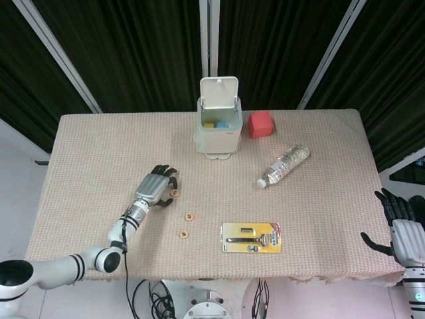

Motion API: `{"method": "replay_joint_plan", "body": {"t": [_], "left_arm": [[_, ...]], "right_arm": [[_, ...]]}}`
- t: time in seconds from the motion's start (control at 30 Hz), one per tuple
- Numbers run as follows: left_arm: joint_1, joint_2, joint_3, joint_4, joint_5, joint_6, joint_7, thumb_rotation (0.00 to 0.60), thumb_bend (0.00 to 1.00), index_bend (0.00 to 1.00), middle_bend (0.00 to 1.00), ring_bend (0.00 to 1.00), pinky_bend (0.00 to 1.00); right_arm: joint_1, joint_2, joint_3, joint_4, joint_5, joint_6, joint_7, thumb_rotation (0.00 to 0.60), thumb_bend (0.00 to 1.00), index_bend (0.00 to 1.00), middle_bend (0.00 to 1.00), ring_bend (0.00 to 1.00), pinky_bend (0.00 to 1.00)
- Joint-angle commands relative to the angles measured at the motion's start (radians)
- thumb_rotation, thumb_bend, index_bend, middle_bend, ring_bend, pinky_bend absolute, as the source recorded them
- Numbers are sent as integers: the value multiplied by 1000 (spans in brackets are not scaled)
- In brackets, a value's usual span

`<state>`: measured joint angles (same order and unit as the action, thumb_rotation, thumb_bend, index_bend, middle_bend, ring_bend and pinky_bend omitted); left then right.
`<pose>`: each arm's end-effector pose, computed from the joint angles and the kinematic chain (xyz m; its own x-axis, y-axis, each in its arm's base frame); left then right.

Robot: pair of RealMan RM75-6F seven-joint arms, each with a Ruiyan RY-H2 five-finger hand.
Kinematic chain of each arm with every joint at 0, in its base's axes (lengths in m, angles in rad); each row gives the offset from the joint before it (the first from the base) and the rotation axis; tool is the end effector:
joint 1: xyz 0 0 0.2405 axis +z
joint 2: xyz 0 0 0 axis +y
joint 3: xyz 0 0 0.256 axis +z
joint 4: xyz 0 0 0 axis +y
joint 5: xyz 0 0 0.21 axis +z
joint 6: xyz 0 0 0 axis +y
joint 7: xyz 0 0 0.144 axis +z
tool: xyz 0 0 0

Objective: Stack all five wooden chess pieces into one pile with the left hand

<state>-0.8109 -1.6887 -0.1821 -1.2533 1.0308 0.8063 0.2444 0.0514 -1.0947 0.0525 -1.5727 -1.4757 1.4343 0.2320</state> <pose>-0.1552 0.3635 -0.0620 0.3997 0.3932 0.8280 0.9030 -0.3242 -0.2819 -0.3325 -0.1712 0.1667 0.2302 -0.0475 0.9720 -0.9706 0.0616 0.2329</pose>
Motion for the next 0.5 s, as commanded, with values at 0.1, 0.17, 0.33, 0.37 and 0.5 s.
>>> {"method": "replay_joint_plan", "body": {"t": [0.1, 0.17, 0.33, 0.37, 0.5], "left_arm": [[-2, -3, 1, 6, 1, -3, -4, 600, 293, 432, 118, 0, 0], [-3, -5, 0, 9, 0, -4, -7, 600, 293, 438, 120, 0, 0], [-4, -6, 1, 13, 4, -2, -11, 600, 293, 459, 126, 0, 0], [-4, -6, 0, 13, 4, -2, -12, 600, 293, 463, 126, 0, 0], [-4, -6, -1, 13, 5, 0, -15, 600, 293, 482, 132, 0, 0]], "right_arm": [[1, 1, 0, 0, 0, -3, -1, 600, 169, 0, 0, 0, 0], [1, 1, 0, 0, 1, -3, 0, 600, 169, 0, 0, 0, 0], [2, 2, 1, 2, 6, -7, 3, 600, 169, 0, 0, 0, 0], [3, 2, 1, 3, 6, -8, 4, 600, 169, 0, 0, 0, 0], [4, 3, 0, 2, 5, -11, 3, 600, 168, 0, 0, 0, 0]]}}
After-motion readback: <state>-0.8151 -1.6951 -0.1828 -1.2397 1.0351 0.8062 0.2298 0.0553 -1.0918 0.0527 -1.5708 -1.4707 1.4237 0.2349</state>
